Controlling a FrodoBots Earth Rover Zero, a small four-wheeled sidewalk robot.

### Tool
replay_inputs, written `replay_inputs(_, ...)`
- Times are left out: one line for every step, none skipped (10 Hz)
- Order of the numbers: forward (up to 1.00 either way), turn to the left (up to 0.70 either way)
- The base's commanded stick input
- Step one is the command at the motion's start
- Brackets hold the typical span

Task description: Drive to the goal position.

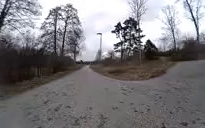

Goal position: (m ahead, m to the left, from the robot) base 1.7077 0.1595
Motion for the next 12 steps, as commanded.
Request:
replay_inputs(0.00,-0.60)
replay_inputs(0.00,-0.66)
replay_inputs(0.00,-0.66)
replay_inputs(0.00,-0.66)
replay_inputs(0.00,-0.66)
replay_inputs(0.00,-0.66)
replay_inputs(0.00,-0.66)
replay_inputs(0.00,-0.66)
replay_inputs(0.00,-0.66)
replay_inputs(0.00,-0.66)
replay_inputs(0.00,-0.66)
replay_inputs(0.00,-0.66)
